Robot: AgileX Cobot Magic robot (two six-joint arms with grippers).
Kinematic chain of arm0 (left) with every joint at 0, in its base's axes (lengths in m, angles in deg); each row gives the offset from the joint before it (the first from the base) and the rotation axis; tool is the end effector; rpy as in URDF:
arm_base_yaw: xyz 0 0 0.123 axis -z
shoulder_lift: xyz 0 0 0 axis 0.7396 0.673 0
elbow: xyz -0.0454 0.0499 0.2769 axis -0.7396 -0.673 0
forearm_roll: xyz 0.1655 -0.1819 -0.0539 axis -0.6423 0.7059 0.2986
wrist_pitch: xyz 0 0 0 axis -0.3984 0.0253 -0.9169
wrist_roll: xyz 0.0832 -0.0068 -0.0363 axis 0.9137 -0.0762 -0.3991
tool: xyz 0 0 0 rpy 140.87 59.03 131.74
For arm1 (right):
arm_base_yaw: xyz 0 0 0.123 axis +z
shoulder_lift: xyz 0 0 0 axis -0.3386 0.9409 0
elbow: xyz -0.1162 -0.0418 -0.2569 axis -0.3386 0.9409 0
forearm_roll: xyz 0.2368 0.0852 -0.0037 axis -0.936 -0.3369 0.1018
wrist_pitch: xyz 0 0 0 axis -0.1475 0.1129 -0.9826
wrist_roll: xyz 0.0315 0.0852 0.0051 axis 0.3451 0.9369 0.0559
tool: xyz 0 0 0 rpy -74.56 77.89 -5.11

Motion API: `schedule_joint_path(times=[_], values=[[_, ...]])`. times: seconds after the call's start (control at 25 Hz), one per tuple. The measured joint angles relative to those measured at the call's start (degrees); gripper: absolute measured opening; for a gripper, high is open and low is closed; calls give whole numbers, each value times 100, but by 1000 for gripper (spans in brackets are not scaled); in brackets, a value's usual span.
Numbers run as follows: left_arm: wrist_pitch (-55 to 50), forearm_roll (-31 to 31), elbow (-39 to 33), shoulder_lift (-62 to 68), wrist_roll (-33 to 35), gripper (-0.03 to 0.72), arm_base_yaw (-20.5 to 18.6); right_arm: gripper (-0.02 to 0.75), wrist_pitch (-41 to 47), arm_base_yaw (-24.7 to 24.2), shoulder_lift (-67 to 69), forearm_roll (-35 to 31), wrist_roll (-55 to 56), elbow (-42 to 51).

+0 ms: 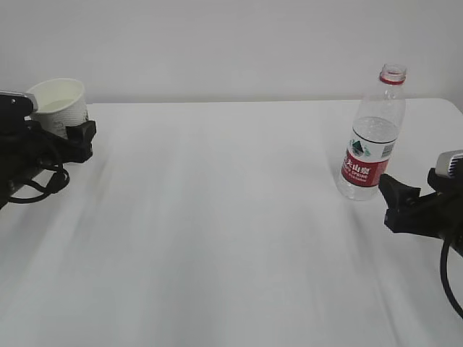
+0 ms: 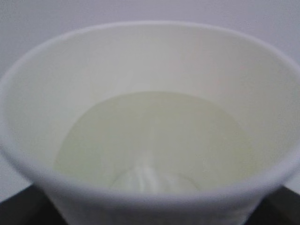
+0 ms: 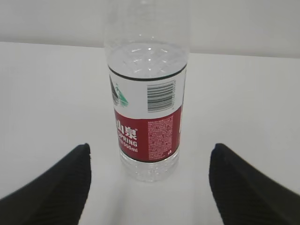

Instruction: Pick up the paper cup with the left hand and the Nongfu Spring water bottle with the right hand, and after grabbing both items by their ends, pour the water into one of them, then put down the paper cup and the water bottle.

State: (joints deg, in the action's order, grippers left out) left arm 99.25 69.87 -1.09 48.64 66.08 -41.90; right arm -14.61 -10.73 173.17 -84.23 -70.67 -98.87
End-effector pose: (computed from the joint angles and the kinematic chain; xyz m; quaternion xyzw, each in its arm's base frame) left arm 0.3685 -0.0429 0.1206 0.0536 0.7554 -0.0592 0.6504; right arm 0.2421 0.0339 0.1261 -0.0556 0.7904 0.0215 0.6096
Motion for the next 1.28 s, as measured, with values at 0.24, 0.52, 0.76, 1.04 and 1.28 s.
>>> schedule_joint_path(times=[0.24,0.52,0.76,1.04,1.28], values=[[11,33,0,293,0,599,0,594,0,0,0,23,0,0],[333,45,0,496,9,599,0,594,0,0,0,58,0,0],[455,60,0,797,9,599,0,594,0,0,0,83,0,0],[566,95,0,921,9,599,0,594,0,0,0,96,0,0],[668,95,0,972,9,599,0,594,0,0,0,100,0,0]])
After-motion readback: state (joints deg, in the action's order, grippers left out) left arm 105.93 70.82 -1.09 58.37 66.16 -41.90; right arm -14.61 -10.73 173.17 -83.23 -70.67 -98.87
